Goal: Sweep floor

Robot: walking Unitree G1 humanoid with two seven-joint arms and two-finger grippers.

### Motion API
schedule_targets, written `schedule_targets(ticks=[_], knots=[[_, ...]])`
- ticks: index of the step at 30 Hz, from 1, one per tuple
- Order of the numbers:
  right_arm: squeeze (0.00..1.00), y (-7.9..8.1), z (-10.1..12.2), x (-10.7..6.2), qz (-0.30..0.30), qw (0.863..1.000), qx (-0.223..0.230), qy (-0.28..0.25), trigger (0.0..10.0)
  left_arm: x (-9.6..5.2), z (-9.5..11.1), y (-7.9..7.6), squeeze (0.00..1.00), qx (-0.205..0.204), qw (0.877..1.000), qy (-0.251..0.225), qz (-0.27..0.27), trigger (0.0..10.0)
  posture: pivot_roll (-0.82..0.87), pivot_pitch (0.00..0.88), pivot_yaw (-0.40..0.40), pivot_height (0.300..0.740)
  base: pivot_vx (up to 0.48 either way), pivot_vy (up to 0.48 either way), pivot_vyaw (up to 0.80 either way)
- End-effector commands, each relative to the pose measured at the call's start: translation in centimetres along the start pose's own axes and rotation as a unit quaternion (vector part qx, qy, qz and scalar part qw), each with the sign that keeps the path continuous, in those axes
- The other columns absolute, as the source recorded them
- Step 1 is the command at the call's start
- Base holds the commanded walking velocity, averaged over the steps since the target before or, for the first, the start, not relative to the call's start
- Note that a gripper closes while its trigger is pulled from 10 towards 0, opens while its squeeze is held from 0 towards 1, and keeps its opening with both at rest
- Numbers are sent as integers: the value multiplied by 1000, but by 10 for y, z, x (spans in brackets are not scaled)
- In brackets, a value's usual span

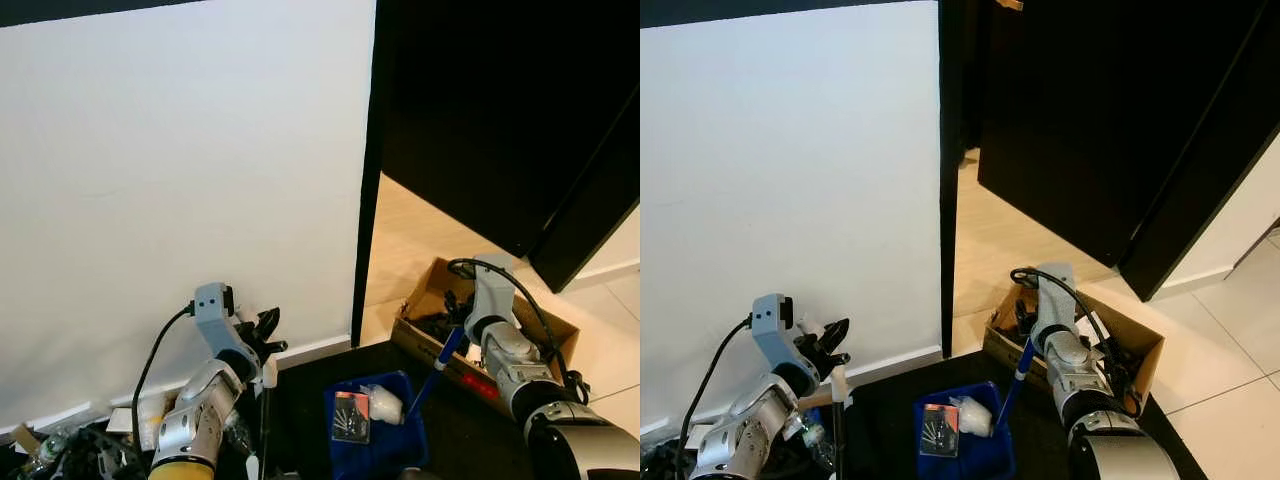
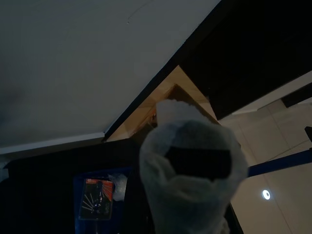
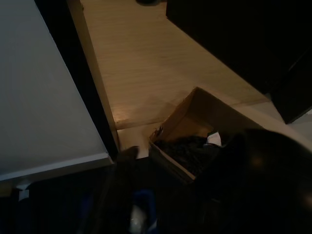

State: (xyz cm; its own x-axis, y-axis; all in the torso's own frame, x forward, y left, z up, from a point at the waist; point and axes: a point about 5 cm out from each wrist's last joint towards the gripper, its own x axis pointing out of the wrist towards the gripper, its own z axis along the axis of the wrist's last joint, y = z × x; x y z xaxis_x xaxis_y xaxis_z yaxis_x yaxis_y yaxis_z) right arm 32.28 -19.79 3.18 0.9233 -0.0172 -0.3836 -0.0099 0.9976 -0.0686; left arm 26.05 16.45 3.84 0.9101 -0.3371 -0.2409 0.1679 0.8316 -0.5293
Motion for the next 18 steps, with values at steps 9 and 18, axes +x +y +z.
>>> schedule_targets(ticks=[9, 18], knots=[[0, -1, 2, 1, 1, 1000, 18, 6, 0, 4, 2, -3, 0, 5, 1000, -2, 1, 10000, 132, 10, 15, 740, 0, 0, 0], [0, -4, 6, 1, -3, 999, 32, -14, 0, 4, 0, -4, 0, 8, 1000, 0, 4, 10000, 124, 31, 14, 740, 0, 0, 0]])
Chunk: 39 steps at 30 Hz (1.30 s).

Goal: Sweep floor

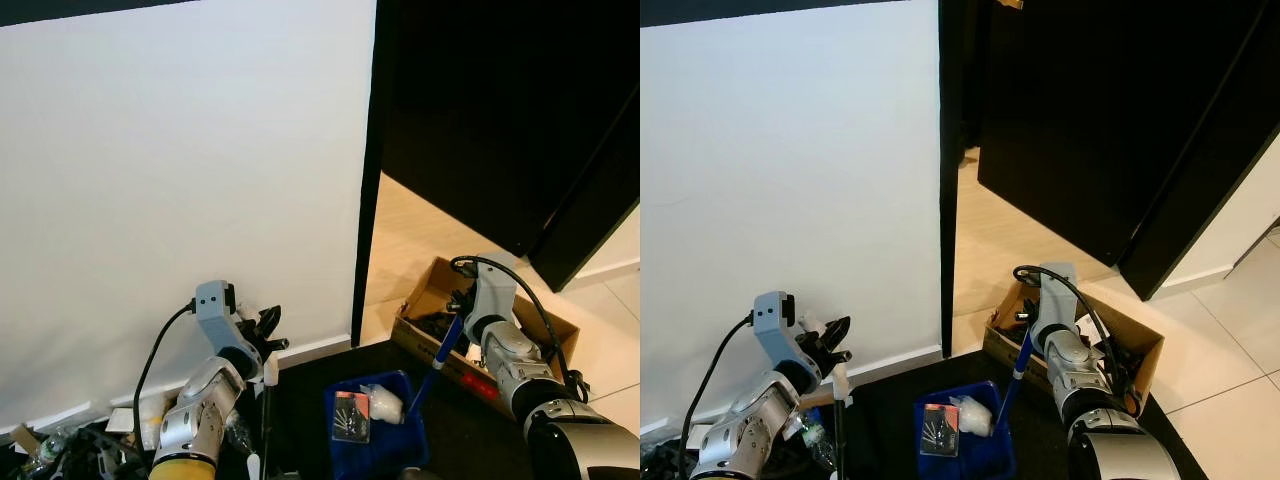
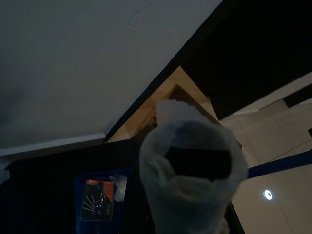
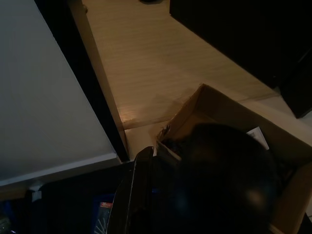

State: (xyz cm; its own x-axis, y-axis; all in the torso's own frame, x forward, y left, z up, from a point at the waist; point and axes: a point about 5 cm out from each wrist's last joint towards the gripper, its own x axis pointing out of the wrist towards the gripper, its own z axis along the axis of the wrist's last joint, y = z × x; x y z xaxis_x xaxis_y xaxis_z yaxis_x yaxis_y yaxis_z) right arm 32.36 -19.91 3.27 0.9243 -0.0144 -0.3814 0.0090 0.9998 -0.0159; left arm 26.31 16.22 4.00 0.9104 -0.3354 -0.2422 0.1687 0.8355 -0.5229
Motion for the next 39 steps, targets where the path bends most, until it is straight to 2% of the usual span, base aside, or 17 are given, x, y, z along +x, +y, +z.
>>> schedule_targets(ticks=[1, 5, 7, 9, 10, 12, 15, 17, 20, 24, 25, 27, 31, 34, 39], knots=[[0, -2, 7, 0, -3, 1000, 9, -22, 0, 1, -1, -2, 0, 5, 1000, 1, 6, 10000, 121, 34, 11, 740, 0, 0, 0], [0, 0, 11, 0, 3, 999, 23, -43, 0, 3, -1, -3, 0, 20, 1000, 11, 20, 10000, 120, 39, 8, 740, 0, 0, 0], [0, 3, 18, 0, 10, 997, 39, -71, 0, 6, 0, -6, 0, 49, 998, 26, 32, 10000, 114, 53, 9, 740, 0, 0, 0], [0, 2, 19, -1, 9, 996, 45, -81, 196, 7, 2, -7, 0, 59, 997, 27, 35, 10000, 112, 57, 10, 740, 0, 0, 0], [0, 2, 22, -3, 8, 994, 47, -96, 10000, 8, 3, -9, 0, 67, 996, 35, 39, 10000, 108, 63, 11, 740, 0, 0, 0], [0, 2, 25, -6, 10, 992, 51, -118, 10000, 10, 6, -12, 0, 93, 994, 36, 41, 10000, 105, 68, 13, 740, 0, 0, 0], [0, 2, 27, -7, 11, 991, 51, -125, 10000, 11, 8, -14, 0, 107, 993, 31, 39, 10000, 102, 73, 14, 740, 0, 0, 0], [0, 2, 30, -10, 9, 988, 55, -145, 10000, 13, 11, -22, 0, 128, 991, 30, 31, 10000, 99, 78, 15, 740, 0, 0, 0], [0, 4, 38, -16, 12, 983, 63, -173, 10000, 14, 18, -28, 0, 114, 993, 9, 20, 10000, 90, 92, 20, 740, 0, 0, 0], [0, 6, 43, -21, 16, 979, 67, -189, 10000, 13, 23, -32, 0, 117, 993, -5, 9, 10000, 87, 95, 22, 740, 0, 0, 0], [0, 11, 48, -27, 31, 975, 67, -209, 10000, 12, 27, -34, 0, 101, 995, -10, 7, 10000, 86, 99, 25, 740, 0, 0, 0], [0, 13, 50, -29, 36, 974, 67, -215, 10000, 11, 27, -35, 0, 91, 996, -8, 6, 10000, 86, 99, 25, 740, 0, 0, 0], [0, 17, 50, -33, 41, 973, 67, -219, 10000, 10, 28, -37, 0, 90, 996, -6, 2, 10000, 85, 103, 26, 740, 0, 0, 0], [0, 20, 45, -38, 43, 974, 66, -214, 10000, 9, 29, -39, 0, 108, 994, -7, -3, 10000, 85, 104, 26, 740, 0, 0, 0], [0, 24, 25, -50, 51, 981, 60, -175, 10000, 5, 27, -40, 0, 145, 989, -1, 0, 10000, 84, 116, 33, 740, 0, 0, 0]])
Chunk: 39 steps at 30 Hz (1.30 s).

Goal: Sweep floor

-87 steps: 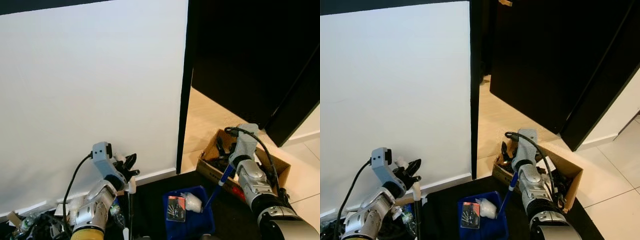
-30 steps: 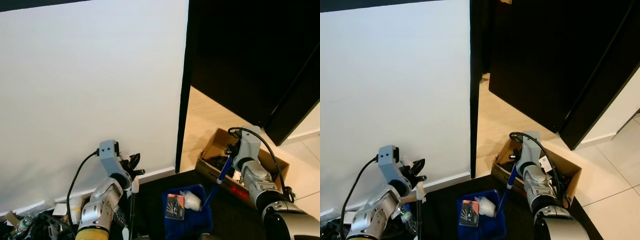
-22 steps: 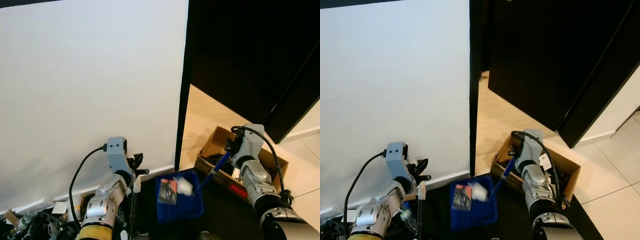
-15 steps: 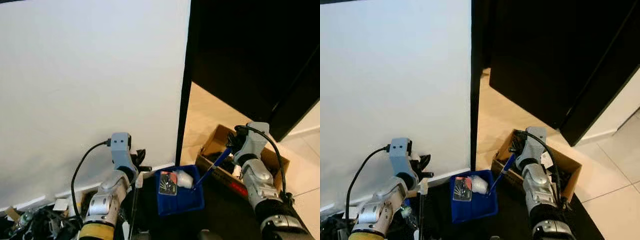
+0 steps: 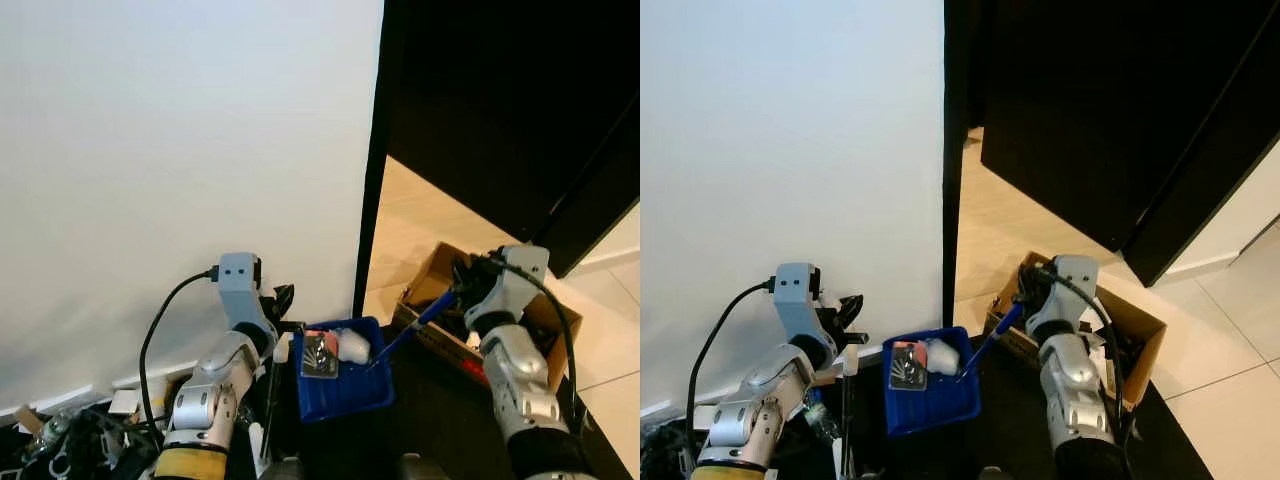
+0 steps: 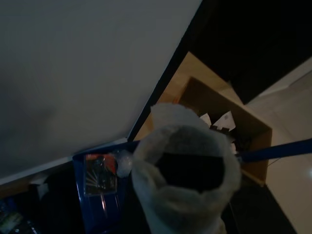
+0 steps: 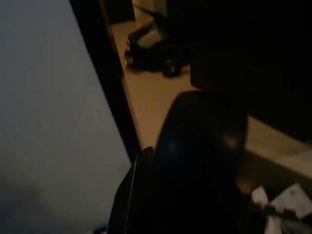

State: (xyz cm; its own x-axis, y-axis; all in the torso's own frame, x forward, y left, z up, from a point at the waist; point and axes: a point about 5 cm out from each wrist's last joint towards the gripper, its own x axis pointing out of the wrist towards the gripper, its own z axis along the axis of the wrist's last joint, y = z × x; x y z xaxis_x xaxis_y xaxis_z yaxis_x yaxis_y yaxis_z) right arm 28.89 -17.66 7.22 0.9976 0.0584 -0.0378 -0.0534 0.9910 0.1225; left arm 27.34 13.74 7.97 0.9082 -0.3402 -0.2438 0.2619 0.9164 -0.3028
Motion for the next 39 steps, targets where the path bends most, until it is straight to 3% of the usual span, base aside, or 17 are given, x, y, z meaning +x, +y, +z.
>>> schedule_targets(ticks=[1, 3, 6, 15, 17, 22, 30, 39], knots=[[0, 0, 0, -8, 2, 1000, -1, 7, 10000, -4, 2, 0, 0, 47, 999, -4, 2, 10000, 83, 119, 33, 740, 0, 0, 0], [0, -4, -1, -17, -4, 1000, -3, 16, 10000, -6, 3, 0, 0, 83, 997, -5, 4, 10000, 77, 124, 36, 740, 0, 0, 0], [0, -8, 1, -23, -11, 1000, -4, 19, 10000, -6, 6, 1, 0, 100, 995, -10, 10, 10000, 73, 126, 38, 740, 0, 0, 0], [0, -21, 8, -31, -29, 999, 0, 18, 10000, -3, 14, -1, 0, 107, 994, -23, 8, 10000, 63, 126, 47, 740, 0, 0, 0], [0, -24, 10, -28, -58, 997, 46, 11, 10000, 0, 12, -3, 0, 126, 992, -20, -2, 10000, 57, 118, 49, 740, 0, 0, 0], [0, -25, 18, -25, -69, 995, 71, -6, 10000, 3, 11, -5, 0, 117, 993, -21, -9, 10000, 51, 107, 42, 740, 0, 0, 0], [0, -27, 21, -30, -68, 995, 73, 2, 10000, 9, 10, -3, 0, 91, 995, -29, 9, 10000, 44, 94, 33, 740, 0, 0, 0], [0, -28, 25, -27, -70, 995, 71, -4, 10000, 12, 11, -2, 0, 102, 994, -32, 18, 10000, 44, 98, 30, 740, 0, 0, 0]])
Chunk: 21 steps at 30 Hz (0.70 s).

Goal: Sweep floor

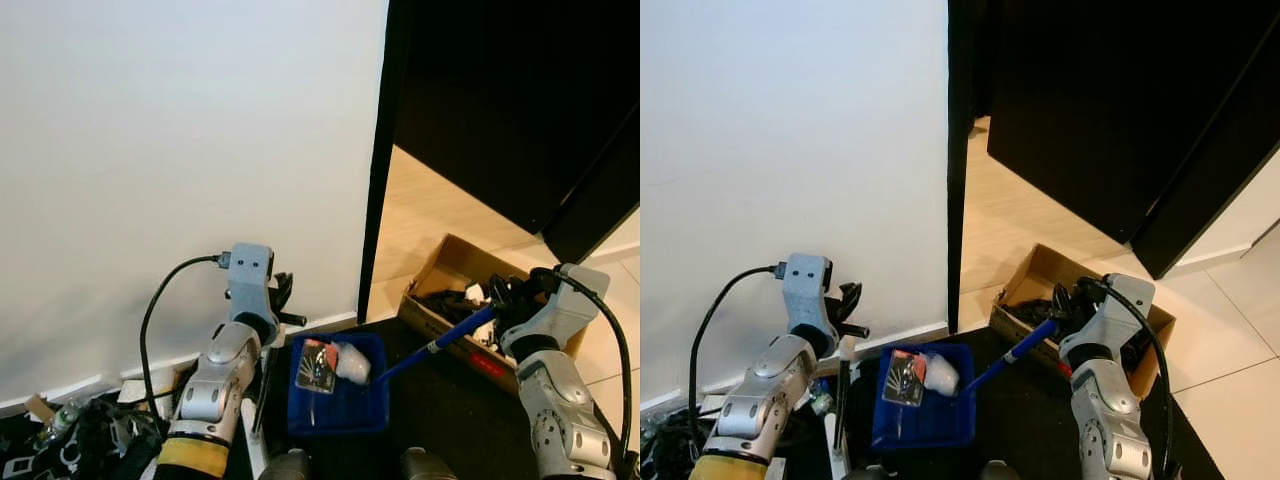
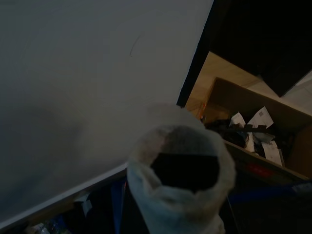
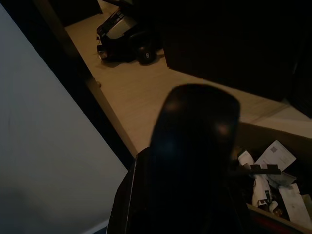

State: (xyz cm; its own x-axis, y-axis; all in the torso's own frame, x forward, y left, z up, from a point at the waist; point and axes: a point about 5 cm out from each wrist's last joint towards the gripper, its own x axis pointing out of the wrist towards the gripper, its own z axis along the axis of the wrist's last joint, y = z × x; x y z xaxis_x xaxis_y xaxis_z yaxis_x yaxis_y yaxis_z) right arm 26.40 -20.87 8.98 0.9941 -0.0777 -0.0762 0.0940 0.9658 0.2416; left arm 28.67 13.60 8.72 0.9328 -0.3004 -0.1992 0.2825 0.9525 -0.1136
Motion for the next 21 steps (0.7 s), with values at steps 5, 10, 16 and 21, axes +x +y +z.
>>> schedule_targets(ticks=[5, 10, 16, 21], knots=[[0, 1, 4, 0, 2, 1000, 9, -5, 10000, 1, -1, -1, 0, 5, 1000, -6, 6, 10000, 44, 101, 28, 740, 0, -174, 0], [0, 2, 4, 0, 3, 1000, 9, -3, 10000, 2, -1, -1, 0, 4, 1000, -7, 9, 10000, 43, 102, 26, 740, 0, -461, 0], [0, 2, 5, 1, 4, 1000, 9, -2, 10000, 2, -2, 0, 0, 2, 1000, -8, 11, 10000, 43, 102, 25, 740, 0, -461, 0], [0, 3, 4, 1, 5, 1000, 8, 1, 10000, 3, -2, 0, 0, 2, 1000, -8, 11, 10000, 45, 101, 26, 740, 0, -461, 0]])
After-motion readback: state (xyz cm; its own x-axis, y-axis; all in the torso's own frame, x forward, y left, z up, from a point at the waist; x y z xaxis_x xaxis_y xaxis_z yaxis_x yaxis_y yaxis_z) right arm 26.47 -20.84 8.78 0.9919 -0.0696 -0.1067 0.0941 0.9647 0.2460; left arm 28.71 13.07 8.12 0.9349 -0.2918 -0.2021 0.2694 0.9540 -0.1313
